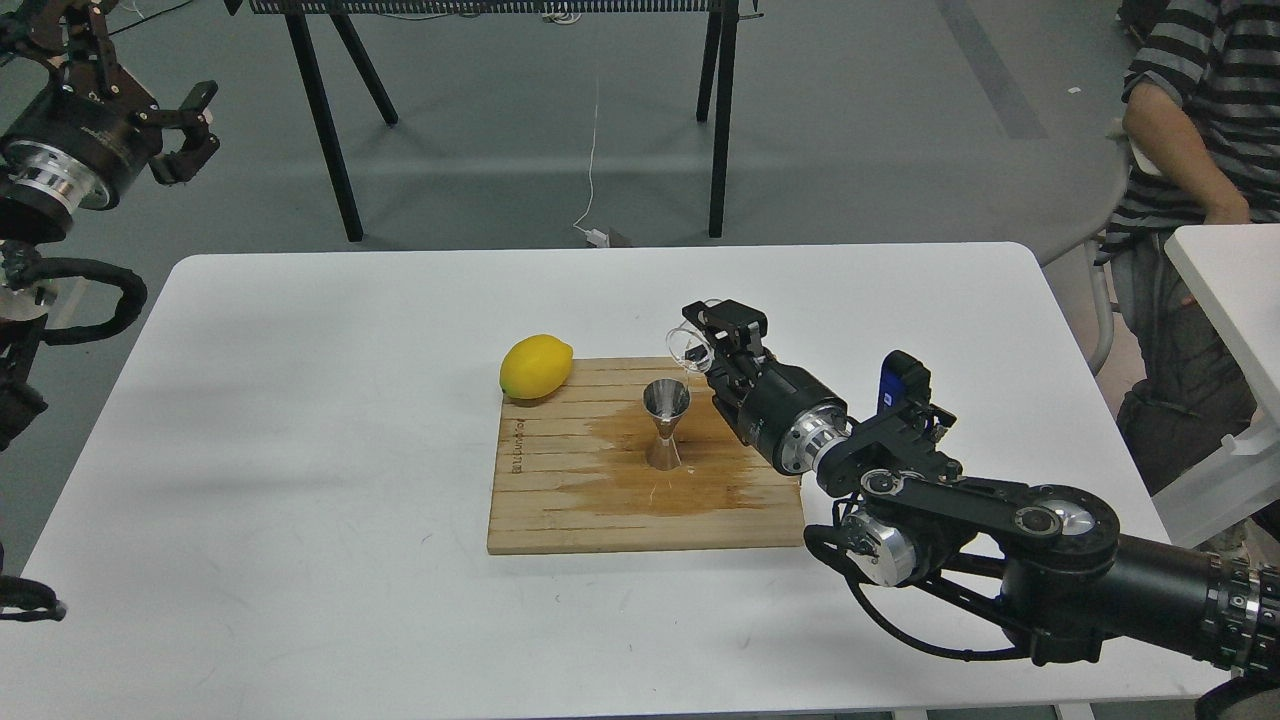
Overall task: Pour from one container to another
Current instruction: 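Tilt the glass with the right gripper to pour into the jigger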
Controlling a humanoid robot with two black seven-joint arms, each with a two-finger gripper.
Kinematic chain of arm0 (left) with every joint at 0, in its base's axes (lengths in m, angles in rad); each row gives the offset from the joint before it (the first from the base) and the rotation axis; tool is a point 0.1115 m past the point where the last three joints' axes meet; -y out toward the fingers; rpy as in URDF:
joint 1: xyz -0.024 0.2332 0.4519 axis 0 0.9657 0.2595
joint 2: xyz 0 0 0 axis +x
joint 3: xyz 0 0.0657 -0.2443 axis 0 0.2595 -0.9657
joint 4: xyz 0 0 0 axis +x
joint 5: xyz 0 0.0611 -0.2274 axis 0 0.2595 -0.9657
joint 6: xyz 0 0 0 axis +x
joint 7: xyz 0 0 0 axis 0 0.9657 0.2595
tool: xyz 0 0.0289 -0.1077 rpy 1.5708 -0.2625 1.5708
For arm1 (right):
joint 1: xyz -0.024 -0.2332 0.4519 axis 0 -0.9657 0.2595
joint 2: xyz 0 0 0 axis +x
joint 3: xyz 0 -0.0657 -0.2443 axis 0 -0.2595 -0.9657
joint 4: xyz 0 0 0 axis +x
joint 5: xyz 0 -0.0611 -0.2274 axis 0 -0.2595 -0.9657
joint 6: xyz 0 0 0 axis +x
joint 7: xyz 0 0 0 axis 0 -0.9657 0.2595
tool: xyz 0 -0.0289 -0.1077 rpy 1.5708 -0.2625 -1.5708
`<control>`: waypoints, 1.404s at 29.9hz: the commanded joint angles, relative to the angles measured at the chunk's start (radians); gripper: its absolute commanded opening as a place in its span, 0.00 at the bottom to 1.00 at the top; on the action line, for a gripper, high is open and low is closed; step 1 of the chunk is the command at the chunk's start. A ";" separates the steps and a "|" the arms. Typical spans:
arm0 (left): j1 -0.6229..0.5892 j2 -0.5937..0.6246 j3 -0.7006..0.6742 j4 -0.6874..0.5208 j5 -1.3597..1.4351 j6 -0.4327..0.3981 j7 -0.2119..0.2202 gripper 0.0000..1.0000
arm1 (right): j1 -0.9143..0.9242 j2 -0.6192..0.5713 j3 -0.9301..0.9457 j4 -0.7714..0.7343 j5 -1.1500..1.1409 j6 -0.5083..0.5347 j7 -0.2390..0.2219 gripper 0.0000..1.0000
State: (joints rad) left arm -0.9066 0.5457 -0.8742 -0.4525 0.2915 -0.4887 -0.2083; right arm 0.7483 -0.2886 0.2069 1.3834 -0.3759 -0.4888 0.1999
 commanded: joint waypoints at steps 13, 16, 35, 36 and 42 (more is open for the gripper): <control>0.000 0.007 0.000 0.000 0.000 0.000 0.000 1.00 | 0.029 0.069 -0.057 -0.063 -0.020 0.000 0.009 0.37; 0.000 0.007 0.000 0.000 0.000 0.000 0.000 1.00 | 0.032 0.068 -0.058 -0.063 -0.020 0.000 0.009 0.37; 0.000 0.008 0.000 0.000 0.000 0.000 0.000 1.00 | 0.054 0.046 -0.096 -0.055 -0.034 0.000 0.015 0.37; 0.000 0.008 0.000 0.000 0.000 0.000 0.000 1.00 | 0.054 0.045 -0.096 -0.055 -0.035 0.000 0.015 0.37; 0.000 0.013 0.000 0.000 0.000 0.000 0.000 1.00 | 0.054 0.040 -0.112 -0.055 -0.037 0.000 0.018 0.37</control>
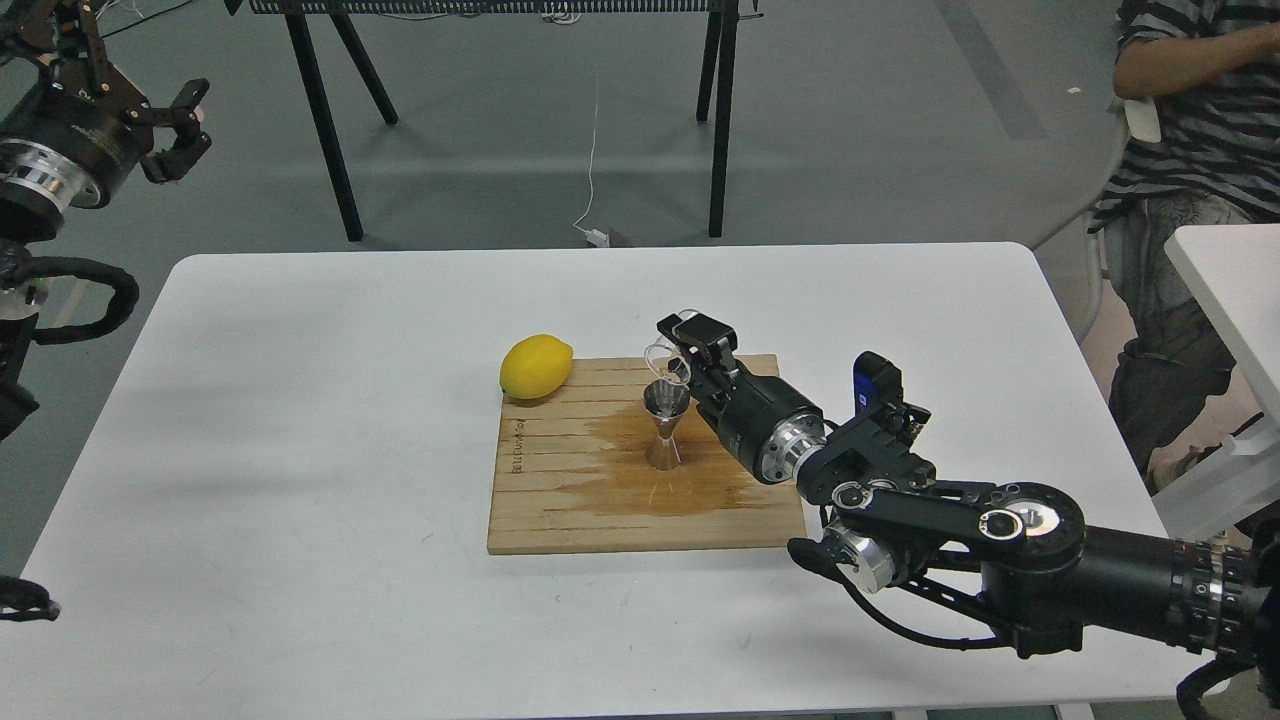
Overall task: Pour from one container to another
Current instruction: 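Tilt the glass with the right gripper to pour into the jigger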
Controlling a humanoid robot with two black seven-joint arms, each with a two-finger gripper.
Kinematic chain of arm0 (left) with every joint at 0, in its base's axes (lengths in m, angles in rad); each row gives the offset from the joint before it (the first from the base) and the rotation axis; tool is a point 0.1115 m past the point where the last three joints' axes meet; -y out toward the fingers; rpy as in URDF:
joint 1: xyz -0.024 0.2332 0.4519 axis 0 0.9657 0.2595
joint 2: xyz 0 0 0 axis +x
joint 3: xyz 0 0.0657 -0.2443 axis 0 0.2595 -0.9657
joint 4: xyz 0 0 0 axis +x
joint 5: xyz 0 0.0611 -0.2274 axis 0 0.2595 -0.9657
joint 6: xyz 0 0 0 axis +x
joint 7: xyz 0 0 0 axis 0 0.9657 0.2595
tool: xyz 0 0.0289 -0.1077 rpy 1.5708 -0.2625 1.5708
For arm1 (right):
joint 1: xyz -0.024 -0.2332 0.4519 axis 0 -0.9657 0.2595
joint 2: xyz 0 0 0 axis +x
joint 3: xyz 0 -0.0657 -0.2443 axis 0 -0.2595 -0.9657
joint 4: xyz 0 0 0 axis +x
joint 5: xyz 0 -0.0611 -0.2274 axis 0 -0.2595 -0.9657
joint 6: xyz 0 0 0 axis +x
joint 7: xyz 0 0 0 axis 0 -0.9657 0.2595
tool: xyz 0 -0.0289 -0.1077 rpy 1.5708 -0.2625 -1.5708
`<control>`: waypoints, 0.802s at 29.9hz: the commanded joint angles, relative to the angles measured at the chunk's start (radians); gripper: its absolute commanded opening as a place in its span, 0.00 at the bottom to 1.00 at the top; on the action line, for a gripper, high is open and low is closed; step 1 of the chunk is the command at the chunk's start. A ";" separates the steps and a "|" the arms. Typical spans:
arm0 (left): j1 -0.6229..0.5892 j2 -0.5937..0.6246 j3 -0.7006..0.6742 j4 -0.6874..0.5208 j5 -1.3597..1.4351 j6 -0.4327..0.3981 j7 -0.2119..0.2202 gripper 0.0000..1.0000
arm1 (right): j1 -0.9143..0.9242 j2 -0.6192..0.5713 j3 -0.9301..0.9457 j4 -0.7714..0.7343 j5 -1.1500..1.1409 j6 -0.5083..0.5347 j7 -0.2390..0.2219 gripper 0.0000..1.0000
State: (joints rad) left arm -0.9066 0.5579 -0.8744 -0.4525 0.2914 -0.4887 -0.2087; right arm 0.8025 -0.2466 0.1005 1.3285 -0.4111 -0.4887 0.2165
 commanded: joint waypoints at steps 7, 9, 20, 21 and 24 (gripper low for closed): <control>0.000 0.000 0.000 0.000 0.000 0.000 0.000 1.00 | 0.001 -0.020 -0.010 0.005 -0.015 0.000 0.001 0.37; 0.000 -0.001 0.000 0.000 0.000 0.000 0.000 1.00 | 0.001 -0.022 -0.010 0.005 -0.015 0.000 0.001 0.37; 0.000 0.000 0.000 0.000 0.000 0.000 0.000 1.00 | 0.003 -0.023 -0.012 0.005 -0.022 0.000 0.011 0.37; 0.000 0.000 0.000 0.000 0.000 0.000 0.000 1.00 | 0.003 -0.023 -0.012 0.005 -0.023 0.000 0.011 0.37; 0.000 0.000 0.000 0.000 0.000 0.000 0.000 1.00 | 0.003 -0.023 -0.012 0.006 -0.023 0.000 0.011 0.37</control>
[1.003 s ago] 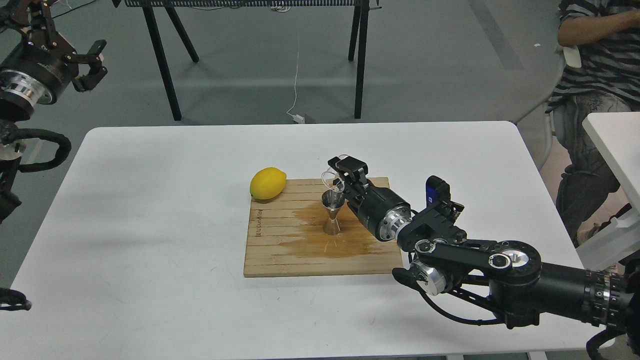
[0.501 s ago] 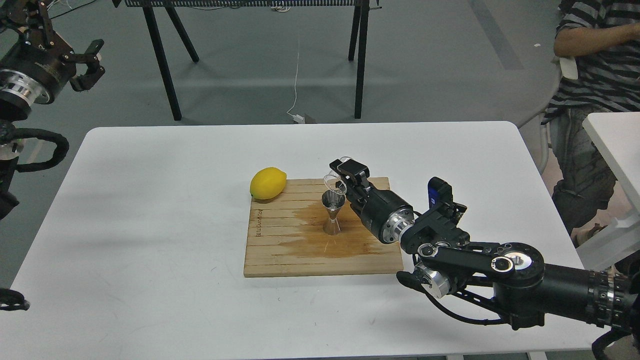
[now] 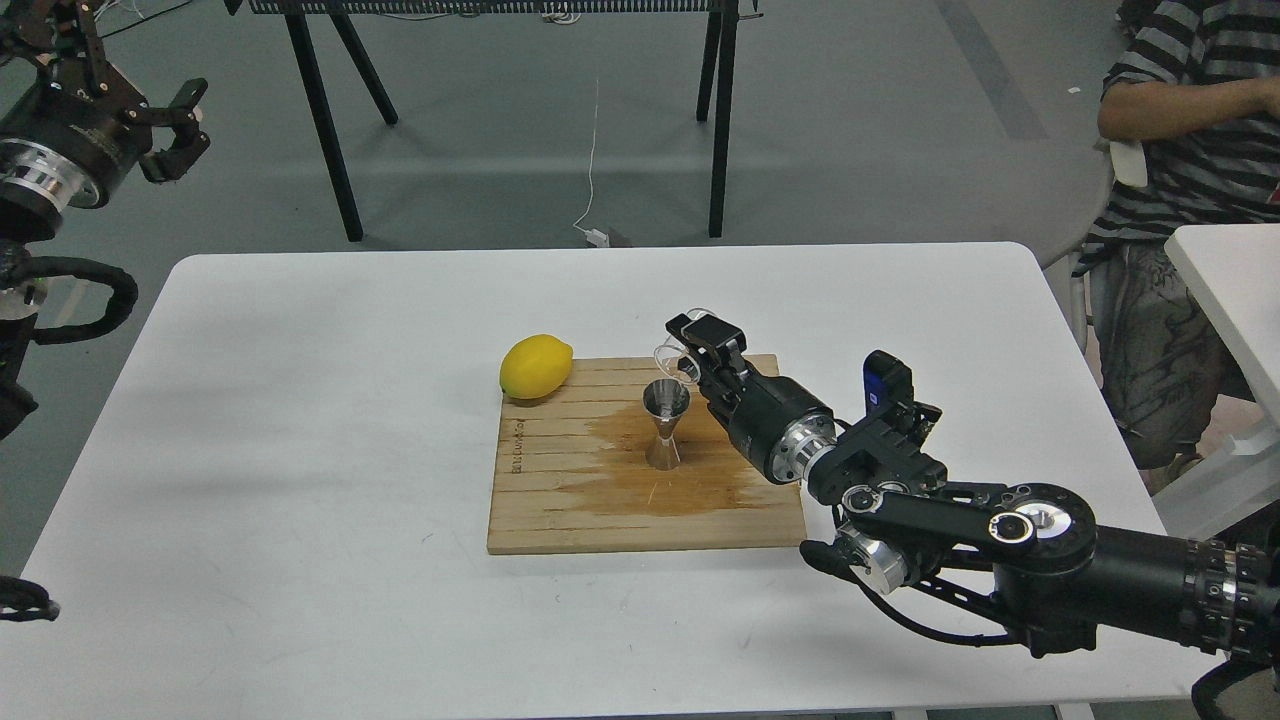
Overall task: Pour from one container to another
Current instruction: 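Tilt the glass with the right gripper to pour into the jigger, then turn the glass upright and lift it away from the jigger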
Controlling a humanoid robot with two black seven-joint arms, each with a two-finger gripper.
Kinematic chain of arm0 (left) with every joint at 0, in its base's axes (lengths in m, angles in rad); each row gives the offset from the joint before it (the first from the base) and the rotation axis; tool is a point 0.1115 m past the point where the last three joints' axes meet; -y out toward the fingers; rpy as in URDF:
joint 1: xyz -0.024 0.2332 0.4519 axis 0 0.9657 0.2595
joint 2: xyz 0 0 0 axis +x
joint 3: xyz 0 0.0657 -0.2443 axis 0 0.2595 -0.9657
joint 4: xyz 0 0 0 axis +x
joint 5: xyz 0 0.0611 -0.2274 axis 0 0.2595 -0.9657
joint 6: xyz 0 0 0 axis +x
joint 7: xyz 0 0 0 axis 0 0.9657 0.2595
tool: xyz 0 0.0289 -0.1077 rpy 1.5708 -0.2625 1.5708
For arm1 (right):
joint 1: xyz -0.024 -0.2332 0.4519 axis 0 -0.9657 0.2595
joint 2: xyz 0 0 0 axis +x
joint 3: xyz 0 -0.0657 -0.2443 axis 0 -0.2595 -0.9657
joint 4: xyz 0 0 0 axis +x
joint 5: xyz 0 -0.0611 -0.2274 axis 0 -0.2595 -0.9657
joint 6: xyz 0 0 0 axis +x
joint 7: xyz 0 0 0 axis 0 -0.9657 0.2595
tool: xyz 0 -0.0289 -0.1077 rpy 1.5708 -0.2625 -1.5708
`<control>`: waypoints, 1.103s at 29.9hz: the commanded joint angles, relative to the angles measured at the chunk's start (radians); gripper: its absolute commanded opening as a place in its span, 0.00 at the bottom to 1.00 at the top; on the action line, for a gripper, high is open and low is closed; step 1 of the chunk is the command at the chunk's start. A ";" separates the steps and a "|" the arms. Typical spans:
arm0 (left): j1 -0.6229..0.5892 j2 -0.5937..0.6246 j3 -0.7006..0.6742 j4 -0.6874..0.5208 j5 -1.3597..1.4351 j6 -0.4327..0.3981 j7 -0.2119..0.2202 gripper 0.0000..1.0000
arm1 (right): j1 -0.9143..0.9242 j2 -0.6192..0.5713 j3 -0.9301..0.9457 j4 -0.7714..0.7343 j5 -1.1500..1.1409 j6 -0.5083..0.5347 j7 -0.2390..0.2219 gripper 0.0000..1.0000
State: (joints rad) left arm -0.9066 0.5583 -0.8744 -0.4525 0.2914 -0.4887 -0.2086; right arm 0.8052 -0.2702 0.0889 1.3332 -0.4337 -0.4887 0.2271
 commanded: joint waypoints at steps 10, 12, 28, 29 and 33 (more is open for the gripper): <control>0.000 0.000 -0.001 0.000 0.000 0.000 0.002 1.00 | 0.014 -0.007 -0.023 0.006 -0.008 0.000 0.011 0.37; 0.000 0.000 -0.001 0.000 0.000 0.000 0.002 1.00 | 0.025 -0.007 -0.040 0.011 -0.010 0.000 0.018 0.37; 0.000 0.002 -0.001 0.000 0.000 0.000 0.002 1.00 | 0.028 -0.032 -0.066 0.018 -0.057 0.000 0.060 0.37; -0.002 0.002 -0.001 0.000 0.000 0.000 0.002 1.00 | 0.028 -0.035 -0.073 0.018 -0.060 0.000 0.061 0.37; -0.002 0.003 -0.001 0.000 0.000 0.000 0.000 1.00 | 0.029 -0.038 -0.086 0.018 -0.076 0.000 0.070 0.37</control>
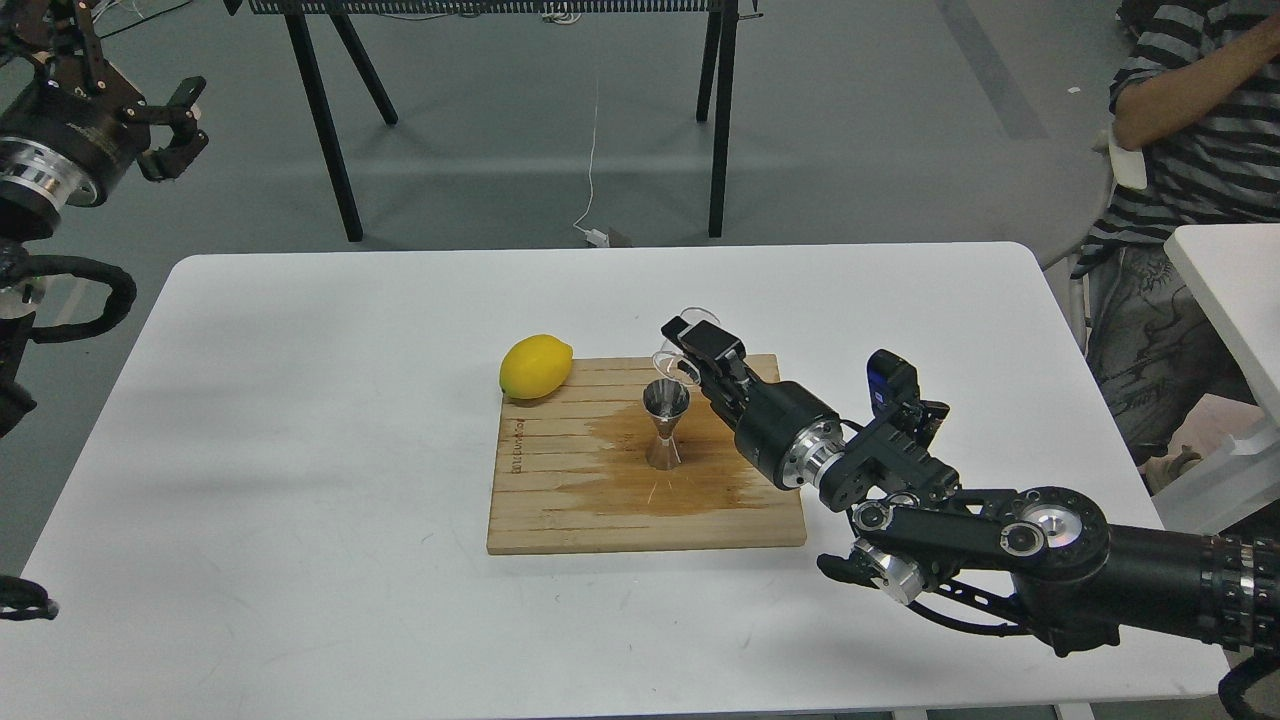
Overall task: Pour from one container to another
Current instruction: 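Turn the glass upright and lift it away from the jigger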
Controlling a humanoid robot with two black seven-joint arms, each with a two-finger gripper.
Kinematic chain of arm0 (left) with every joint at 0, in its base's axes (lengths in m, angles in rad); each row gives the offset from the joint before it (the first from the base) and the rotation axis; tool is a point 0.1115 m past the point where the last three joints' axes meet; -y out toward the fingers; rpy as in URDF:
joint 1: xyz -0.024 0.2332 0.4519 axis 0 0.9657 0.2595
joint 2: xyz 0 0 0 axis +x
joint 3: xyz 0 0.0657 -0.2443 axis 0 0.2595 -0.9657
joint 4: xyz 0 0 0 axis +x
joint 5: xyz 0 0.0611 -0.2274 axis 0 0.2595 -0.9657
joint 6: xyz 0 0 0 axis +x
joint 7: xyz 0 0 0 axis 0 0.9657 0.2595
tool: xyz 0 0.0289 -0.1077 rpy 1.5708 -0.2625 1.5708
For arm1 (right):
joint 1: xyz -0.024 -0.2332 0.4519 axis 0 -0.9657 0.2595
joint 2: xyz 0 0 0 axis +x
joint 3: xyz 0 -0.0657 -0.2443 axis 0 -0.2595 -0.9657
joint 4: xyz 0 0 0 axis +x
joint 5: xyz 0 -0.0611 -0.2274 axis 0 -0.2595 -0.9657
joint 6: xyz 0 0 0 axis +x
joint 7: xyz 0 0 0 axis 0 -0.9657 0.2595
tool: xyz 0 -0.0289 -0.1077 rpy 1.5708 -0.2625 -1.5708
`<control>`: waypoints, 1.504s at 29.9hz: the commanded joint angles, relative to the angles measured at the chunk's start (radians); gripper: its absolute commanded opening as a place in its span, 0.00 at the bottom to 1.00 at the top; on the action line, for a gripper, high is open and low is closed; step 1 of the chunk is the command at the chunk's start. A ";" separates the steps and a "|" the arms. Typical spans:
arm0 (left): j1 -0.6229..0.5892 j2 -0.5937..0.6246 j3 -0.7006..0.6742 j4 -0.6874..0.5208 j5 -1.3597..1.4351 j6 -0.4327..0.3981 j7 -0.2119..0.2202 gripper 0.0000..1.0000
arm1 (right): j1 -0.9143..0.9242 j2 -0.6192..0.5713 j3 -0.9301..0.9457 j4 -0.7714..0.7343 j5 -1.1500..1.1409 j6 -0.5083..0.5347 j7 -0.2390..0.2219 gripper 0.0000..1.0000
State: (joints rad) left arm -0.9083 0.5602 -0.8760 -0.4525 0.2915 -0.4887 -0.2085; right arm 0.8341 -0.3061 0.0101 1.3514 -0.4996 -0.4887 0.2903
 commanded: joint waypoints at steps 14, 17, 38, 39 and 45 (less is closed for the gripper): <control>0.000 0.010 0.000 0.000 0.000 0.000 0.001 1.00 | 0.011 -0.002 -0.012 0.000 -0.011 0.000 0.020 0.37; 0.000 0.010 0.000 0.000 0.000 0.000 0.001 1.00 | 0.011 -0.002 -0.013 0.000 -0.013 0.000 0.020 0.37; -0.004 0.007 0.003 0.000 0.000 0.000 0.003 1.00 | -0.214 -0.077 0.528 0.169 0.347 0.000 -0.048 0.38; -0.004 0.007 0.003 0.000 0.000 0.000 0.003 1.00 | -0.240 -0.077 0.572 0.169 0.378 0.000 -0.052 0.38; -0.004 0.006 0.003 0.000 0.000 0.000 0.003 1.00 | -0.456 -0.073 0.888 0.170 0.489 0.051 -0.079 0.38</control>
State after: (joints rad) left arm -0.9127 0.5670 -0.8728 -0.4525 0.2914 -0.4887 -0.2055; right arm 0.4850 -0.3830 0.7411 1.5210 -0.0564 -0.4809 0.2262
